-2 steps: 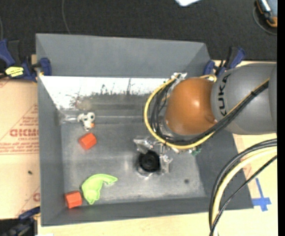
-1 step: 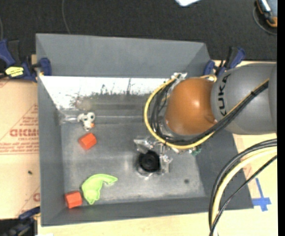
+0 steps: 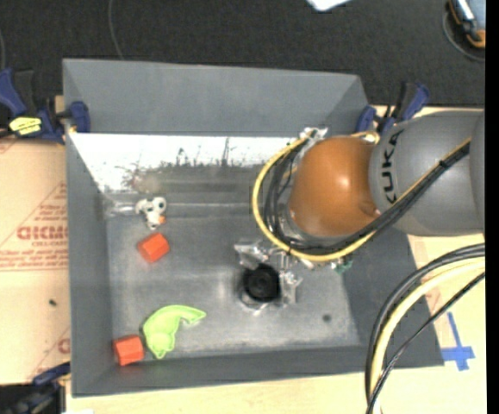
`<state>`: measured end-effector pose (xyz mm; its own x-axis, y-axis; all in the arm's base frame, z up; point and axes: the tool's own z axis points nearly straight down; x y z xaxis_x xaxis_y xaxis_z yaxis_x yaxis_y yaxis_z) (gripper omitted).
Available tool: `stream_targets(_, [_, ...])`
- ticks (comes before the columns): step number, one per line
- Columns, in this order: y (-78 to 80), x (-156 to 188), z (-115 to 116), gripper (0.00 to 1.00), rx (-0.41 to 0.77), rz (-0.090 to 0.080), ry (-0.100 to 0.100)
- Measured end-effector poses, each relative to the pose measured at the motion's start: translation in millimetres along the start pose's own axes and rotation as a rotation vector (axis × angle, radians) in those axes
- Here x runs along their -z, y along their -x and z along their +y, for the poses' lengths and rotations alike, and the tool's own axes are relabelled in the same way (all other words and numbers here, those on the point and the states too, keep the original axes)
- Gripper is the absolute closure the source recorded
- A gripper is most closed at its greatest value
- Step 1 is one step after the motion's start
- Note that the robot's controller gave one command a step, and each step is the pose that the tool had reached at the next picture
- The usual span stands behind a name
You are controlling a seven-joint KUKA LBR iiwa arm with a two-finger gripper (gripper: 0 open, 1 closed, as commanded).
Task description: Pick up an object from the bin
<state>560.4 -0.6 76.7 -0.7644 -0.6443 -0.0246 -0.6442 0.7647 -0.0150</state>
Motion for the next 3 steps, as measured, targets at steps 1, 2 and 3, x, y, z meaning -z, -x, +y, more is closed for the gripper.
stream_targets(1, [-0.1, -0.1, 0.0, 1.00, -0.001, 0.000, 0.000])
stream_targets(2, [-0.2, -0.2, 0.0, 1.00, -0.001, 0.001, 0.000])
stream_targets(3, [-0.2, -0.2, 0.0, 1.00, -0.002, 0.001, 0.000])
